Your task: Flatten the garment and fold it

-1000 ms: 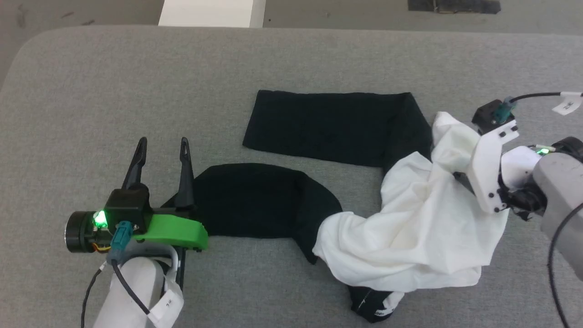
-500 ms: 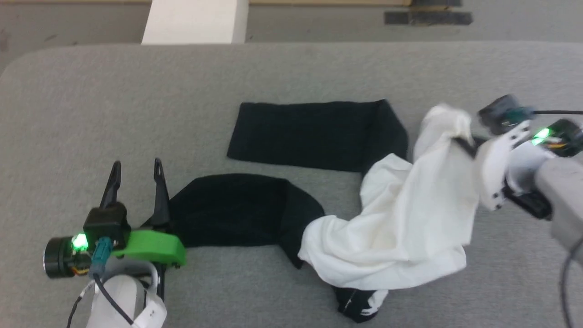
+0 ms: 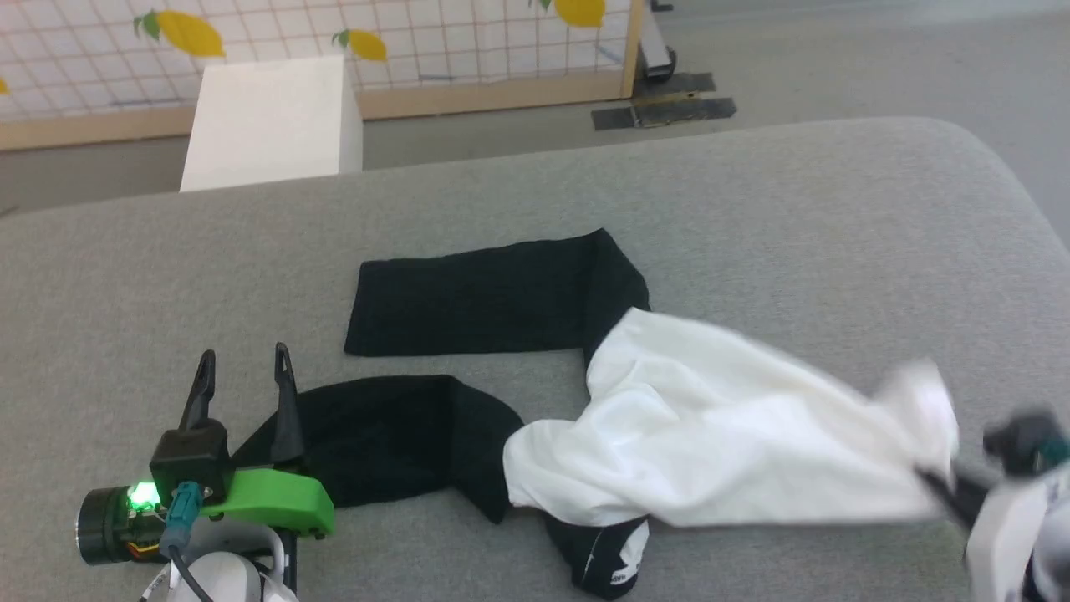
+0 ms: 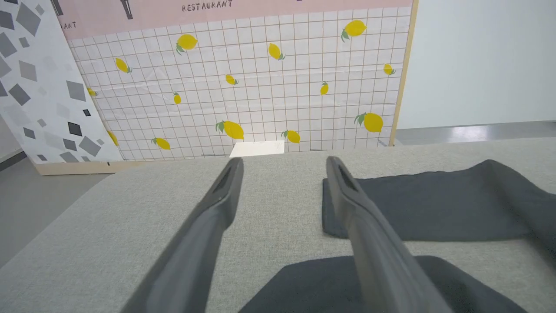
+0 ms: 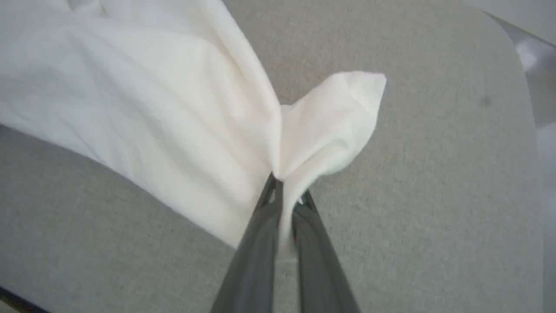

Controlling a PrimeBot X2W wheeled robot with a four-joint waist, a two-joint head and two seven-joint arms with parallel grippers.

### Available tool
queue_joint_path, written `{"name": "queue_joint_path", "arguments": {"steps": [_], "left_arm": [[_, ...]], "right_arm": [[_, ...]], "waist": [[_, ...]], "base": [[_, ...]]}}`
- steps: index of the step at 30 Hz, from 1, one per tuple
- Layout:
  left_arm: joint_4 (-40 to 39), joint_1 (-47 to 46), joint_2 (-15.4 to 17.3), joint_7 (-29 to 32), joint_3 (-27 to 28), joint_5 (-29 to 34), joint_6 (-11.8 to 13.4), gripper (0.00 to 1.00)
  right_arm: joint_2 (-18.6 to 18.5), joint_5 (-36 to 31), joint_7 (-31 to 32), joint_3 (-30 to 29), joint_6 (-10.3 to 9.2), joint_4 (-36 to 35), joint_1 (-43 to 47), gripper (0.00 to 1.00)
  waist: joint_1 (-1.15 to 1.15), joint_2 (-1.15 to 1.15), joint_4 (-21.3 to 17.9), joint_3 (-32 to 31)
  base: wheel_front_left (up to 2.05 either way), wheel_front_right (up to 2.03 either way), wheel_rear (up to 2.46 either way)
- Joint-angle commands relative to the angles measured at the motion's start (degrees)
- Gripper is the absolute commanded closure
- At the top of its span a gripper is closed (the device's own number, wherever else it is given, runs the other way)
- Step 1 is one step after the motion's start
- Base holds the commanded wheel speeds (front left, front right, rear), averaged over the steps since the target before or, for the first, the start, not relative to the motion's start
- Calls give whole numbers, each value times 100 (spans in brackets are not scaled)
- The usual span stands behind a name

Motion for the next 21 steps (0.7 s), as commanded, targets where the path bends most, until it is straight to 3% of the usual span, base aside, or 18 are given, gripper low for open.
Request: {"name": "queue_joint_path", "arguments": {"steps": [1,6,9,11,16,21], "left_arm": [[-18,86,-28,-20,5,82,-45,0],[27,84,-54,-20,-22,158,-105,0],[57,113,-61,-20,-29,191,-123,0],[68,152,-66,-20,-23,209,-124,0],[88,212,-89,-20,-61,257,-141,0],[36,162,-105,-20,-136,314,-157,0]], "right_arm": [[220,-1,52,-170,-9,-4,373,100],[715,-52,484,-529,-9,198,1426,100],[801,-73,649,-770,-9,125,1647,100],[740,-192,652,-1046,-9,-20,1663,0],[563,-355,645,-1859,-9,-810,1547,0],[381,-619,1018,-2329,-9,-1812,1062,0]], "waist": [[0,-1,-81,-92],[0,-1,-9,-101],[0,-1,29,-136],[0,-1,45,-177],[0,-1,157,-273],[0,-1,311,-246]], "base": [[0,0,0],[0,0,0],[0,0,0],[0,0,0],[0,0,0],[0,0,0]]}}
